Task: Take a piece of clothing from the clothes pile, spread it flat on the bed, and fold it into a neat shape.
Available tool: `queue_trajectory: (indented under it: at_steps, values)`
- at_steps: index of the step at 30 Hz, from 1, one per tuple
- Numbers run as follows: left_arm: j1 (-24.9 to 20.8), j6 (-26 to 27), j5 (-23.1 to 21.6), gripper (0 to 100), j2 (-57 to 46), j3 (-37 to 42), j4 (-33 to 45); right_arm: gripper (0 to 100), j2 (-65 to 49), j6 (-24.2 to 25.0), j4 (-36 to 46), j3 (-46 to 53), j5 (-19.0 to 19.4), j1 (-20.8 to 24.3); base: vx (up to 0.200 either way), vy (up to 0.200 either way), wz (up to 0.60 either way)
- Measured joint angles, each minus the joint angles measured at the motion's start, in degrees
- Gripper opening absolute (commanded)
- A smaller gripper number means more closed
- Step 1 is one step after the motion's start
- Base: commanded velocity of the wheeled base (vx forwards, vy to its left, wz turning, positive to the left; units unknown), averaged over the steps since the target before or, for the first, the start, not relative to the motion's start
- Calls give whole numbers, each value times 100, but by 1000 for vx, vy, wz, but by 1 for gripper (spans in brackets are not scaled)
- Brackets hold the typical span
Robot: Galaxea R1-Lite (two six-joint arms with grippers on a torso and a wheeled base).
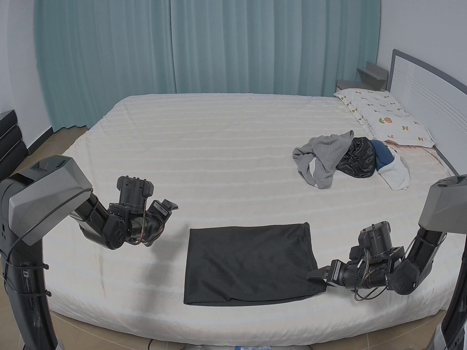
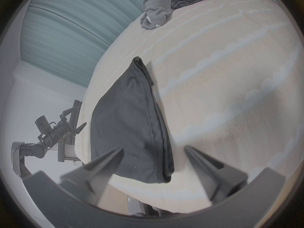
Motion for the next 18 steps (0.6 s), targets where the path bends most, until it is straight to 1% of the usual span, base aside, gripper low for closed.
queue_trajectory:
  at_steps: [8,18]
  values:
    - [-15,0,0,100,24,-2,0,0,-119,-43,1,249,-33,67,0,0,0]
    - [-22,0,0,100,28,-9,0,0,-218,-87,6,384,-38,48,0,0,0]
